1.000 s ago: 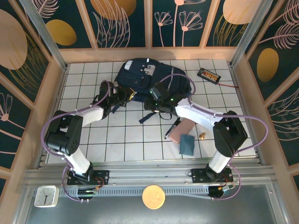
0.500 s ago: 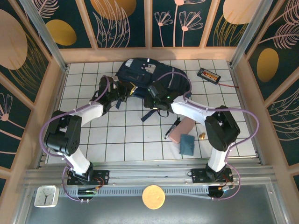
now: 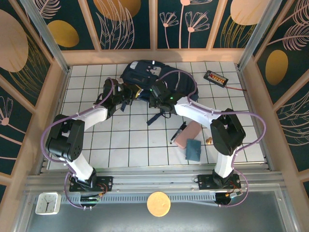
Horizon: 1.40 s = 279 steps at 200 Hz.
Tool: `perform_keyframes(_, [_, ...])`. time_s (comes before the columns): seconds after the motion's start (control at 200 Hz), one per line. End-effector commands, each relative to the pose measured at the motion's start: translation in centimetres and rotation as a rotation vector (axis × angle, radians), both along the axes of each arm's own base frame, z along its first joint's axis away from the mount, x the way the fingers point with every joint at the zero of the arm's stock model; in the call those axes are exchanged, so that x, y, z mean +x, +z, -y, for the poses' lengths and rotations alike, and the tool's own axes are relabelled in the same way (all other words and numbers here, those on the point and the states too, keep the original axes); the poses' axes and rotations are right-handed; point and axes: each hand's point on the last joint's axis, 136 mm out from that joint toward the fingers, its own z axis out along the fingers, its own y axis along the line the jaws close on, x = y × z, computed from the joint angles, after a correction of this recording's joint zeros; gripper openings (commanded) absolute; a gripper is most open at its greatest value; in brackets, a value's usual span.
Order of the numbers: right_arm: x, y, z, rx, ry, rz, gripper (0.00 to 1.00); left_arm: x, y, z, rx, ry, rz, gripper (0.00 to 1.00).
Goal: Pack books, pencil case, and school supplies into a backpack
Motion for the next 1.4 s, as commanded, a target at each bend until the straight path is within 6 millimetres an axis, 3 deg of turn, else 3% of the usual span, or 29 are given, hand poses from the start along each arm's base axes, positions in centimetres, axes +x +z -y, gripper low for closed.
perform_keyframes(0.0, [0.6,0.7,0.5,-0.037,-0.031,0.028,0.00,-1.8,3.9,2.4,-0.133,-0.099,0.001,0.00])
perform_keyframes(0.125, [0.0,0.5,1.6,-0.060,-0.050,0.000,0.00,-1.9,3.6,2.4,-0.120,-0.099,-0.002,0.00])
perform_keyframes(0.23, [-1.7,-0.3,2.9,-0.075,-0.029,-0.060,0.00,-1.8,2.9,1.9,-0.067,-0.099,-0.002,0.00])
perform_keyframes(0.39, [-5.1,-2.9,6.2,-0.121,0.046,-0.180,0.00,-1.4,1.5,-1.6,0.056,-0.060,0.003,0.00])
perform_keyframes(0.495, [-6.1,-4.4,9.1,-0.154,0.049,-0.232,0.00,-1.3,0.9,-4.0,0.103,-0.037,0.006,0.00])
perform_keyframes(0.57, [-5.7,-4.7,11.4,-0.177,0.020,-0.248,0.00,-1.3,0.9,-4.9,0.122,-0.038,0.011,0.00])
perform_keyframes(0.595, [-5.4,-4.8,12.2,-0.182,0.008,-0.250,0.00,-1.8,-0.2,-5.3,0.132,-0.041,-0.013,0.00])
perform_keyframes(0.811, [-3.1,-3.7,16.9,-0.170,-0.079,-0.250,0.00,-2.6,-2.7,-8.8,0.239,-0.015,-0.053,0.00])
perform_keyframes(0.906, [-2.8,-3.2,17.2,-0.162,-0.065,-0.247,0.00,-2.8,-3.4,-10.6,0.248,0.012,-0.064,0.00])
perform_keyframes(0.966, [-3.1,-2.7,15.8,-0.115,-0.018,-0.254,0.00,-2.5,-3.1,-10.7,0.248,0.003,-0.045,0.00])
perform_keyframes(0.996, [-3.3,-2.5,15.0,-0.100,0.004,-0.255,0.00,-2.5,-3.0,-10.5,0.248,-0.008,-0.039,0.12])
perform_keyframes(1.031, [-3.5,-2.1,14.0,-0.083,0.035,-0.252,0.00,-2.5,-2.6,-10.1,0.228,-0.022,-0.029,0.66])
perform_keyframes(1.041, [-3.6,-1.9,13.7,-0.078,0.044,-0.250,0.00,-2.5,-2.5,-10.0,0.221,-0.026,-0.025,0.87])
perform_keyframes(1.056, [-3.6,-1.7,13.2,-0.071,0.056,-0.247,0.00,-2.6,-2.3,-9.9,0.212,-0.028,-0.023,0.97])
perform_keyframes(1.211, [-5.1,0.0,8.9,-0.007,0.167,-0.257,0.00,-4.2,-0.5,-8.9,0.219,-0.024,-0.013,0.99])
perform_keyframes(1.391, [-7.1,1.4,6.2,0.066,0.252,-0.291,0.00,-8.3,-0.4,-1.6,0.105,-0.073,-0.080,0.99])
